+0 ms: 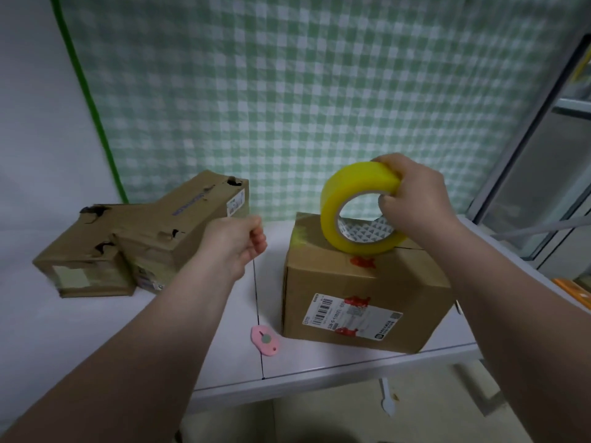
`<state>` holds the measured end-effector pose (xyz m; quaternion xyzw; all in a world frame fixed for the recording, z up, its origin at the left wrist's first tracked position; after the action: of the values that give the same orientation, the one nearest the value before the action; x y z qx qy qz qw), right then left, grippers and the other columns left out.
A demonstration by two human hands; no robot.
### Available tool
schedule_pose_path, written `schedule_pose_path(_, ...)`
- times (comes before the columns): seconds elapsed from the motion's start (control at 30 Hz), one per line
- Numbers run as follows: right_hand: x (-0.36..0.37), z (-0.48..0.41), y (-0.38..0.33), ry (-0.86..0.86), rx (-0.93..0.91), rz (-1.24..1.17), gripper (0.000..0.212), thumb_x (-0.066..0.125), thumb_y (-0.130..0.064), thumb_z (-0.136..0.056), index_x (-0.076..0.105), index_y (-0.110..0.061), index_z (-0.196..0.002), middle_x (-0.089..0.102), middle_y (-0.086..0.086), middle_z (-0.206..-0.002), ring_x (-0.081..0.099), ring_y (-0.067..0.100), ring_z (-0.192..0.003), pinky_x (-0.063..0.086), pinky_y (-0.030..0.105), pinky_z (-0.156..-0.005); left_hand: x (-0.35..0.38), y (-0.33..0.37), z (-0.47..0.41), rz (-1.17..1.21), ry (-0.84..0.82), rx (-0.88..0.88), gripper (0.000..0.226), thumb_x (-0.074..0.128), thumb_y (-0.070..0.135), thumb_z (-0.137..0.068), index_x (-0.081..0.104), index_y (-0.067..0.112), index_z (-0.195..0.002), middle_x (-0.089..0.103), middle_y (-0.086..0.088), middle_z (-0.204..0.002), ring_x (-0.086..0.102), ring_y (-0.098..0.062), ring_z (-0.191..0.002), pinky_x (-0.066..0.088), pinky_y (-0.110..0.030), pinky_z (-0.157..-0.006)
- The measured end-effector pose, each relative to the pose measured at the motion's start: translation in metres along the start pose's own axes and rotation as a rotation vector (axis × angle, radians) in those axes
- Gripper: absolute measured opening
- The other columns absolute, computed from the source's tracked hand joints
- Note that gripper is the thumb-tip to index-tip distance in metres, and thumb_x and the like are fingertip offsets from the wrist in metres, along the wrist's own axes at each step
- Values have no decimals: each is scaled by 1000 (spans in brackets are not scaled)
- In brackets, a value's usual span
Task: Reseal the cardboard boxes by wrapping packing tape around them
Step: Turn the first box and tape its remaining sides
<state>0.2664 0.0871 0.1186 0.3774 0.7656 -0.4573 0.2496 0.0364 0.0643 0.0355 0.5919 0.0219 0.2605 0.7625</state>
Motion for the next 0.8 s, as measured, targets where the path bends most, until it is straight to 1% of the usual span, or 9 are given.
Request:
schedule_pose_path(0.13, 4, -1, -5, 12, -22, 11, 58, 54, 1, -79, 55, -31, -127, 51, -5, -82, 57, 23, -71, 53, 39, -64, 0, -12, -10, 54, 33, -30, 25, 53, 12, -96, 51, 9, -71, 44, -2, -62, 44, -10, -53, 46, -14, -38)
schedule_pose_path(0.23, 9, 0, -5, 31, -54, 10, 60, 53, 1, -79, 56, -33, -127, 55, -5, -91, 60, 25, -77, 54, 42, -66, 0, -19, -14, 59, 48, -19, 26, 52, 14, -97, 51, 10, -71, 45, -2, -62, 44, -11, -53, 47, -15, -39)
schedule_pose_path(0.33, 15, 1, -1, 73, -48, -66, 59, 53, 1, -78, 58, -34, -125, 59, -4, -98, 57, 19, -72, 47, 32, -62, -1, -28, -16, 44, 56, -35, 26, 53, 15, -97, 51, 8, -72, 46, -3, -62, 45, -11, -54, 49, -19, -45)
schedule_pose_path(0.4, 18, 5, 5, 109, -1, -182, 54, 54, 2, -79, 60, -32, -122, 61, -6, -93, 56, 14, -68, 43, 26, -60, 0, -34, -18, 53, 56, -57, 26, 54, 16, -96, 52, 8, -71, 46, -2, -61, 45, -11, -52, 48, -20, -44)
schedule_pose_path(0.43, 20, 8, 8, 132, 29, -240, 50, 55, 1, -80, 61, -32, -118, 62, -7, -90, 58, 13, -70, 45, 26, -60, 2, -37, -19, 64, 55, -66, 26, 54, 16, -96, 52, 8, -71, 46, -2, -60, 45, -12, -51, 47, -19, -42)
schedule_pose_path(0.5, 23, 16, 16, 166, 103, -347, 39, 58, -2, -83, 60, -32, -109, 63, -9, -86, 60, 12, -72, 49, 28, -63, 5, -42, -19, 83, 50, -70, 27, 54, 15, -95, 51, 8, -69, 46, -3, -59, 44, -12, -50, 47, -17, -41)
schedule_pose_path(0.6, 31, 24, 24, 171, 208, -476, 27, 63, -9, -86, 59, -33, -96, 66, 1, -88, 61, 17, -75, 52, 34, -68, 8, -49, -19, 104, 48, -72, 28, 54, 14, -95, 51, 8, -67, 46, -2, -56, 44, -12, -47, 46, -17, -40)
schedule_pose_path(0.7, 36, 29, 28, 183, 253, -541, 29, 66, -10, -85, 55, -37, -87, 67, -3, -86, 63, 20, -80, 52, 38, -73, 10, -53, -19, 120, 39, -92, 28, 55, 15, -95, 53, 8, -68, 46, -1, -53, 44, -11, -45, 44, -17, -39)
schedule_pose_path(0.8, 37, 30, 28, 175, 258, -562, 32, 67, -8, -83, 55, -37, -87, 66, -11, -82, 63, 14, -78, 52, 40, -75, 12, -58, -20, 106, 43, -102, 29, 55, 17, -95, 53, 9, -66, 47, -1, -54, 45, -11, -46, 42, -16, -38)
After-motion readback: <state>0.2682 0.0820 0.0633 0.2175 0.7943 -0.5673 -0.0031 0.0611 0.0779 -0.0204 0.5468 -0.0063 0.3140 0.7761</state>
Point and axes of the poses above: each hand's wrist, its own z-axis away from the middle knuckle, its own x-axis out of the palm, y = z × x, the point moved 3 cm from there along -z, towards the middle knuckle
